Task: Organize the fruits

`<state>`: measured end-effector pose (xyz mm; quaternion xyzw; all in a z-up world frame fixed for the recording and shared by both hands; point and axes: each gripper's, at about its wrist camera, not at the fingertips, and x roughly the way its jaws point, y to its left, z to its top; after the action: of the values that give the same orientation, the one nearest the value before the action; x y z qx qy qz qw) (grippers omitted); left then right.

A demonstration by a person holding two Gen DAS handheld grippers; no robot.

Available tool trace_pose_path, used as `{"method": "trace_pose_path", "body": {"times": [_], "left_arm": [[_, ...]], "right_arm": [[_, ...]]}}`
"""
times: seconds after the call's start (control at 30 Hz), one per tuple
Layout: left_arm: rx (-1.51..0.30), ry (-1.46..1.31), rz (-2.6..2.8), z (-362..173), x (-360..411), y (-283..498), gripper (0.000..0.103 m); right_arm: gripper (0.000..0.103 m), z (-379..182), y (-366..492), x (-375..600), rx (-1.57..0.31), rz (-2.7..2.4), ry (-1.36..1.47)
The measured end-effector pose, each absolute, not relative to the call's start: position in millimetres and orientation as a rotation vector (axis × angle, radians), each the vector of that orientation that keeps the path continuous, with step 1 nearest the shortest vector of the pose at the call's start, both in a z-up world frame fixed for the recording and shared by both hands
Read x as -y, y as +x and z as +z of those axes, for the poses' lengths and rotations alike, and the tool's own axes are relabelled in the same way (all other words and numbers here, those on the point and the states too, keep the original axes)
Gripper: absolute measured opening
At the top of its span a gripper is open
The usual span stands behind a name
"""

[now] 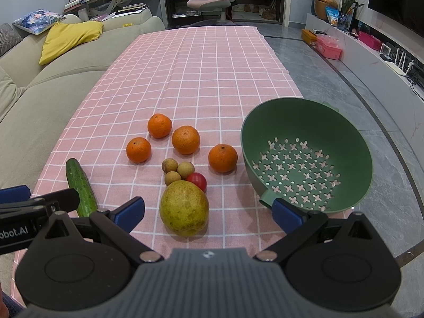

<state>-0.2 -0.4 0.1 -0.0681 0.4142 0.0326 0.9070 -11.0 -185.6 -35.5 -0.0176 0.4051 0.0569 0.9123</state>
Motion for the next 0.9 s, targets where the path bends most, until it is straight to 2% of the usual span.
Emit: {"method": "trace_pose_path", "body": {"times": [0.9], "left_arm": [[-0.852, -0.140, 0.069, -4.1, 2.2, -1.2, 0.103]], "right_arm": [[0.099, -36.9, -11.2, 184.9, -0.838, 0.117, -0.036]]}}
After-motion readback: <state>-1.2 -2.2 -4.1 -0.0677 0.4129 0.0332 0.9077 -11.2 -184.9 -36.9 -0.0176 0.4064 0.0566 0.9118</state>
